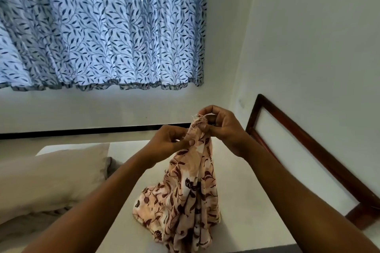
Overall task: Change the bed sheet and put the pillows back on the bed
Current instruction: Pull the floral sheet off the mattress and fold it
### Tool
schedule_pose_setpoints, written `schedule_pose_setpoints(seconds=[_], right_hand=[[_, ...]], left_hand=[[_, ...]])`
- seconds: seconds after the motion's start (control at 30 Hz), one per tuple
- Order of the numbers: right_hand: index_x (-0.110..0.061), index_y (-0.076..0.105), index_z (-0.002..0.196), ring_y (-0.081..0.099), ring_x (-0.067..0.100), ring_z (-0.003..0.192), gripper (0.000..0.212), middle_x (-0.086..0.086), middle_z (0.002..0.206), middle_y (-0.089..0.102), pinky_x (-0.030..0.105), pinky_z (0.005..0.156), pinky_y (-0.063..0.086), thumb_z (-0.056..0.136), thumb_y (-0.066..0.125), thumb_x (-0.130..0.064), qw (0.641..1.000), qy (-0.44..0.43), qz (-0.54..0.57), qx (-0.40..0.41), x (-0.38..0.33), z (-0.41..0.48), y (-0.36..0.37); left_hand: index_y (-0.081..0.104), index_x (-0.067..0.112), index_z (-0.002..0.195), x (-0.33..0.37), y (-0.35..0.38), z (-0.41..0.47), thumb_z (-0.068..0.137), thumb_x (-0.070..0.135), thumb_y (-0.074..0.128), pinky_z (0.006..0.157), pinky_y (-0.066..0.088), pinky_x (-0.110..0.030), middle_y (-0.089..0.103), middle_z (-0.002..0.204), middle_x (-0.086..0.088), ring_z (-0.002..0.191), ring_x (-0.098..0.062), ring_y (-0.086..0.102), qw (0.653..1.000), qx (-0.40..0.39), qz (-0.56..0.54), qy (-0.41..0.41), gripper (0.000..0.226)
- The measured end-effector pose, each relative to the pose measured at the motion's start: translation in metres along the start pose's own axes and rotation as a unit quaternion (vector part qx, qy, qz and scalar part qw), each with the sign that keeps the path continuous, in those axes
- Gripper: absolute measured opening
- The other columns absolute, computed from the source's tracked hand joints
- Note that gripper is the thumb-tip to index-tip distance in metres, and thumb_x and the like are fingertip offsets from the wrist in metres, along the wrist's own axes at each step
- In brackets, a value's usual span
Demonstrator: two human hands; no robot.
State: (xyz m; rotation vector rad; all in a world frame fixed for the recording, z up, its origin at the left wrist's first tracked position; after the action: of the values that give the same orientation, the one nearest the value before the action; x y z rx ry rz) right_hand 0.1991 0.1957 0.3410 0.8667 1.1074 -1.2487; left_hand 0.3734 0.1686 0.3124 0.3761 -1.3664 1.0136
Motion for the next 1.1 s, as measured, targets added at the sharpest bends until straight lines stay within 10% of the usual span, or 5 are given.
schedule_pose_setpoints(seconds=[0.37,0.63,0.87,1.0,1.1], right_hand=[[-0.007,0.062,0.111,0.069,0.017,0.089,0.016,0.007,0.095,0.07,0.03,0.077,0.057,0.096,0.062,0.002,0.995,-0.018,-0.067,0.071,0.003,-0.019,-0.043],[-0.004,0.063,0.116,0.07,0.019,0.097,0.02,0.012,0.106,0.073,0.031,0.083,0.058,0.097,0.064,-0.001,0.991,-0.022,-0.072,0.108,0.005,-0.034,-0.068],[-0.011,0.069,0.114,0.072,0.031,0.103,0.02,0.012,0.103,0.075,0.035,0.085,0.06,0.1,0.064,-0.024,0.951,0.1,-0.035,0.289,0.05,-0.04,-0.064],[-0.008,0.073,0.104,0.071,0.026,0.086,0.088,0.014,0.095,0.075,0.04,0.083,0.057,0.069,0.061,-0.087,0.952,0.169,-0.064,0.247,0.053,-0.046,-0.047],[-0.025,0.074,0.1,0.073,0.012,0.085,0.053,-0.003,0.09,0.076,0.033,0.08,0.061,0.07,0.078,-0.068,0.96,0.156,-0.136,0.19,0.049,-0.05,-0.032]], left_hand=[[0.065,0.029,0.128,-0.012,0.041,0.03,0.09,0.025,0.075,0.082,0.062,-0.041,0.075,0.096,0.001,0.086,-0.014,0.073,0.998,-0.035,0.054,-0.024,0.039],[0.077,0.017,0.091,-0.007,0.049,0.034,0.091,0.04,0.069,0.071,0.055,-0.064,0.072,0.082,-0.014,0.078,-0.041,0.067,0.998,0.022,0.034,0.041,0.024],[0.076,0.027,0.085,0.002,0.048,0.035,0.087,0.019,0.074,0.061,0.055,-0.025,0.071,0.075,0.009,0.069,-0.011,0.066,0.97,0.18,0.136,0.087,0.008],[0.072,0.028,0.081,0.001,0.051,0.034,0.085,0.023,0.076,0.057,0.051,-0.023,0.068,0.072,0.009,0.066,-0.011,0.063,0.96,0.206,0.168,0.082,0.007],[0.072,0.026,0.08,-0.004,0.047,0.034,0.086,0.027,0.077,0.058,0.052,-0.02,0.068,0.072,0.009,0.069,-0.01,0.063,0.962,0.208,0.164,0.074,0.008]])
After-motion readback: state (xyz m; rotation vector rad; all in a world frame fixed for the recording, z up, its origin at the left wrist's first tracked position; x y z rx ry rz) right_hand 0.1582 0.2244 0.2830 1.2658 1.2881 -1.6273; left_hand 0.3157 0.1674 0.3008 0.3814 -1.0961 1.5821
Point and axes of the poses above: each hand's wrist, its own z-axis towards the middle knuckle, its own y-axis out of the palm, x = y × z, the point moved 5 cm from there along z, towards the middle knuckle
